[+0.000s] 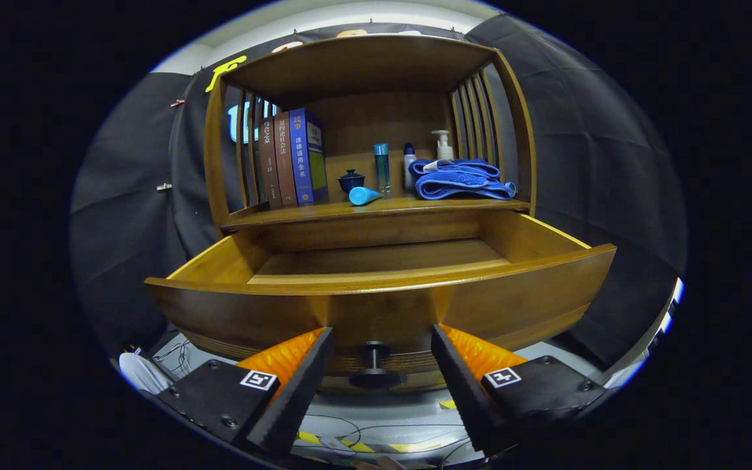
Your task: Pull open the drawer, take out the items inside it, and place them on the countertop above the cabinet.
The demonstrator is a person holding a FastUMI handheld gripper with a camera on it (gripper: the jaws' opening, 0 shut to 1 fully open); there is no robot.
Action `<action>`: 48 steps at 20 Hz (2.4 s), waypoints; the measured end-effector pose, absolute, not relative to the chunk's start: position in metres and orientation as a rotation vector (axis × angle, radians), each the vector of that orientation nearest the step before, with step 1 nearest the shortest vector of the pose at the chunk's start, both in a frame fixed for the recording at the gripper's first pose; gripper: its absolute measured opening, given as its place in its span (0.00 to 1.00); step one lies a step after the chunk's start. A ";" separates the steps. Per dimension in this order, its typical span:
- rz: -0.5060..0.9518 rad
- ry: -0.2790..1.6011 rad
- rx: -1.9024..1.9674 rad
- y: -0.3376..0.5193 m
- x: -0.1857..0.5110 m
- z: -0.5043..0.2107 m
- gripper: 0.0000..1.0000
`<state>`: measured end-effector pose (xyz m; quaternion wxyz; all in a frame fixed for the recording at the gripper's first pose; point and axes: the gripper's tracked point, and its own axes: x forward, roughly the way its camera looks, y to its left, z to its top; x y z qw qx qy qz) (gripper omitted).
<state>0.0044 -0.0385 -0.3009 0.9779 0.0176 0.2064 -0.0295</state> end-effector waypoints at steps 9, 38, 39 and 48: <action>-0.060 0.397 0.028 -0.042 0.077 -0.302 0.99; -0.067 0.389 -0.010 -0.052 0.138 -0.299 1.00; -0.063 0.381 -0.008 -0.050 0.133 -0.292 1.00; -0.048 0.275 0.002 -0.042 0.077 -0.188 0.99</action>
